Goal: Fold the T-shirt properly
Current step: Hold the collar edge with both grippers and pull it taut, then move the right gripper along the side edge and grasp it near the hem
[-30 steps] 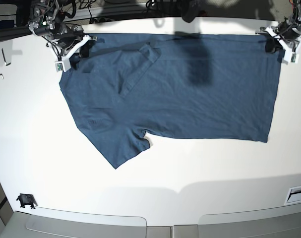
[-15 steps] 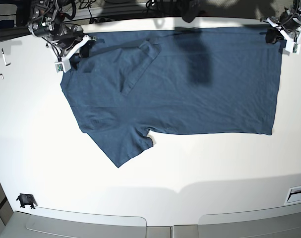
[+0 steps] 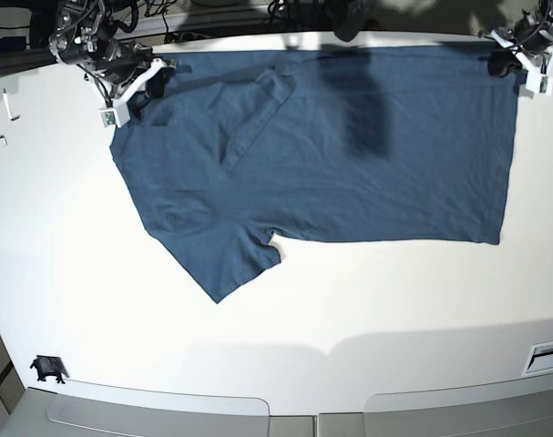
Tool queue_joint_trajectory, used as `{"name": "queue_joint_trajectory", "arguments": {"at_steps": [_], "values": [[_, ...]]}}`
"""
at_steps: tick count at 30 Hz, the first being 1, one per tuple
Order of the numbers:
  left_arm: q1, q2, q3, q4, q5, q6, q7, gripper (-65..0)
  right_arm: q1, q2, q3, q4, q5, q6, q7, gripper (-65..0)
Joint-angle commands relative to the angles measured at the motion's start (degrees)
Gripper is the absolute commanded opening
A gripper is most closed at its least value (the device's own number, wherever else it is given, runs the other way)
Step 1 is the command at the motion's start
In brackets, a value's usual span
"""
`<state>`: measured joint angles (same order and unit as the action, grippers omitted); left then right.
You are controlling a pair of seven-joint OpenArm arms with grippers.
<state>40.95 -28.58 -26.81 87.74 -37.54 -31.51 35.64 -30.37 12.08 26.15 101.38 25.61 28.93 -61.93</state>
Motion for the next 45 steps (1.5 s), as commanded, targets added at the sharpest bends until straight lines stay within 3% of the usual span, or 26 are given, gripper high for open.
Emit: {"name": "queue_joint_trajectory", "arguments": {"at_steps": [1,12,17,24,28,34,36,37,40,41,45], "values": [[1.14,-0.59,-0.15,-0.02,1.92,0.44,2.95,-65.0,-0.94,0.31,0.15,-0.11,-2.49,-0.39,-3.48,-65.0],[0.50,-0.44,-0.98,1.14,1.90,0.46,-0.42,-65.0,-0.92,0.31,0.15,1.95,-2.47,-0.44,-3.96,-65.0],[0.50,0.17,-4.94,5.20,1.79,0.46,-0.57,-65.0,-0.92,0.28,0.15,6.67,-2.49,-0.44,-3.89,-65.0],[0.50,0.15,-11.74,9.46,-4.33,0.46,-0.57,-65.0,-0.90,0.28,0.15,14.45,-2.49,-0.44,-3.10,-65.0],[0.48,0.13,-13.79,9.81,-6.12,0.44,-0.61,-65.0,-0.85,0.31,0.15,17.62,-2.62,-0.44,0.11,-65.0],[0.50,0.15,-13.77,9.81,-6.10,0.42,-1.01,-65.0,1.88,0.13,0.15,20.28,-2.91,-2.69,11.10,-65.0],[0.50,0.15,-13.77,9.81,-6.08,0.35,-1.22,-60.6,4.57,-0.20,0.13,20.28,-2.91,-2.82,11.82,-65.0],[0.50,0.15,-13.77,9.81,-6.10,0.28,-1.42,-58.0,5.90,-0.20,0.13,20.26,-2.91,-2.82,12.02,-59.9],[0.50,0.15,-13.77,9.81,-6.08,0.28,-1.79,-52.1,8.76,-0.20,0.09,20.11,-3.15,-2.86,14.45,-33.3],[0.50,0.15,-13.77,9.81,-6.08,0.28,-1.95,-51.4,9.55,-0.20,0.09,20.09,-3.13,-3.26,15.37,-28.8],[0.48,0.15,-13.77,9.81,-6.08,0.28,-2.29,-50.9,12.87,-0.20,0.09,19.85,-5.25,-4.15,16.70,-28.0]]}}
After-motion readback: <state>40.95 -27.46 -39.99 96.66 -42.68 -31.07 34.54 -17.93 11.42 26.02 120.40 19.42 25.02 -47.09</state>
